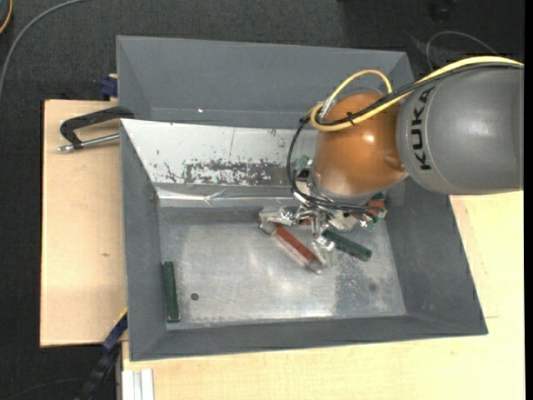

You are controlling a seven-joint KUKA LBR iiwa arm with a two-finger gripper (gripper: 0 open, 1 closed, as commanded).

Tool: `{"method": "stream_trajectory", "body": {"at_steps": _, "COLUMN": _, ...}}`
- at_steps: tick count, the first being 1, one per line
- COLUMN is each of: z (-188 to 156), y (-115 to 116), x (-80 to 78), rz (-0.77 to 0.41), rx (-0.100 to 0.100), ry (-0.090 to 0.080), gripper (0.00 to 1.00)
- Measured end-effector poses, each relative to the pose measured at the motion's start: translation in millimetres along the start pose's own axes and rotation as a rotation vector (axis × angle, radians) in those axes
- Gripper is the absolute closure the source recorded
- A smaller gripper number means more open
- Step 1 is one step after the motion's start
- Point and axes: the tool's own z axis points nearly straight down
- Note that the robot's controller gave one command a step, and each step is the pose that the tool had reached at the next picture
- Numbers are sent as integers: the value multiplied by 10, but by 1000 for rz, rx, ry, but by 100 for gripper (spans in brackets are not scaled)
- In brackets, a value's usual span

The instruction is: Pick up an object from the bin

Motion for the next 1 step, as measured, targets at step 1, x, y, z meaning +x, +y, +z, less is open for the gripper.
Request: {"method": "stream_trajectory", "body": {"at_steps": 1, "z": -42, "y": -577, "x": 542, "rz": 190, "rx": 1, "ry": 2, "gripper": 0}}
